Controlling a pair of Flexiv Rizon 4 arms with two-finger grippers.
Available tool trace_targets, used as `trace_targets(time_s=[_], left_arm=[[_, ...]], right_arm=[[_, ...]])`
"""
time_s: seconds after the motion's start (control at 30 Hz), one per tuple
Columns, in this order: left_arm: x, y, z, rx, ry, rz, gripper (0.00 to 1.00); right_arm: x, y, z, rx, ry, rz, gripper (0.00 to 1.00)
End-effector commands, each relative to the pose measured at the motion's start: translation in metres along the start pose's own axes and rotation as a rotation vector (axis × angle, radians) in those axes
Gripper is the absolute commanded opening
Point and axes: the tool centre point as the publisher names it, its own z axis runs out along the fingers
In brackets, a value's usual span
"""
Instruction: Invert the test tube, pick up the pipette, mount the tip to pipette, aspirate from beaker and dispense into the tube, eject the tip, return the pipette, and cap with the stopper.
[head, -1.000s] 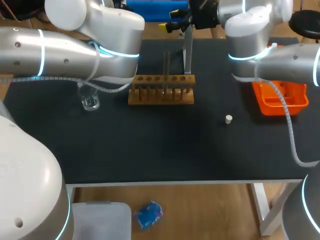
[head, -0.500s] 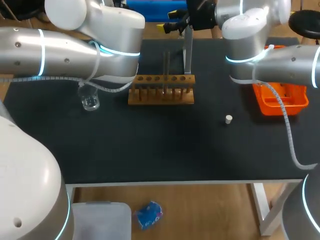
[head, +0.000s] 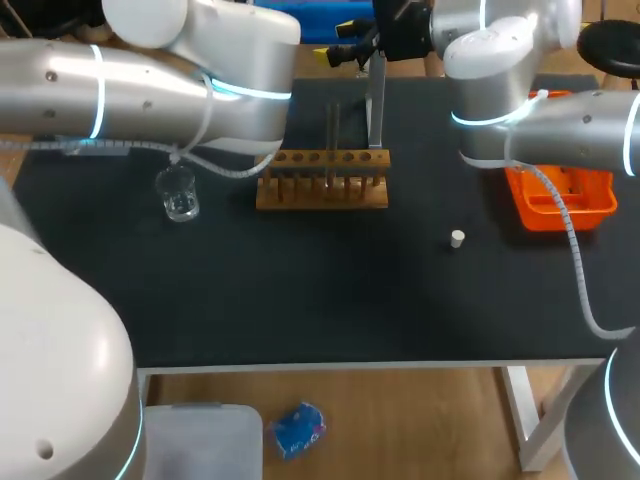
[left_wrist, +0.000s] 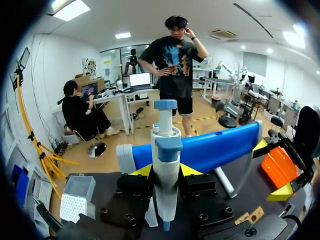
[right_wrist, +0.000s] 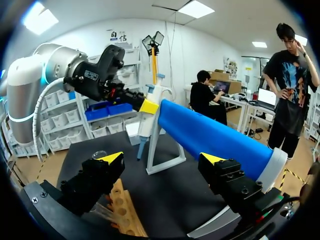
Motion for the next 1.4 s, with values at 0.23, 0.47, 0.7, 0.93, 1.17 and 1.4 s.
trace_targets(time_s=[0.23,0.47,0.7,0.93,1.17,1.4], left_arm=[[-0.003,-0.013,0.016,-0.098,-0.017,0.004,0.00],[-0.004,-0.010,0.018,-0.126,-0.032,0.004,0.00],[-0.005,-0.005,0.020,-0.138,-0.039,-0.001,0.00],[-0.006,0.000,0.026,-0.153,-0.047,-0.008,0.00],[-0.006,0.003,0.028,-0.160,-0.050,-0.014,0.00],[-0.006,0.007,0.028,-0.167,-0.053,-0.022,0.00]], right_arm=[[0.000,0.000,-0.001,0.003,0.001,0.001,1.00],[0.000,0.000,-0.001,0.003,0.001,0.001,1.00],[0.000,0.000,-0.001,0.003,0.001,0.001,1.00],[0.000,0.000,-0.001,0.003,0.001,0.001,1.00],[0.000,0.000,-0.001,0.003,0.001,0.001,1.00],[0.000,0.000,-0.001,0.003,0.001,0.001,1.00]])
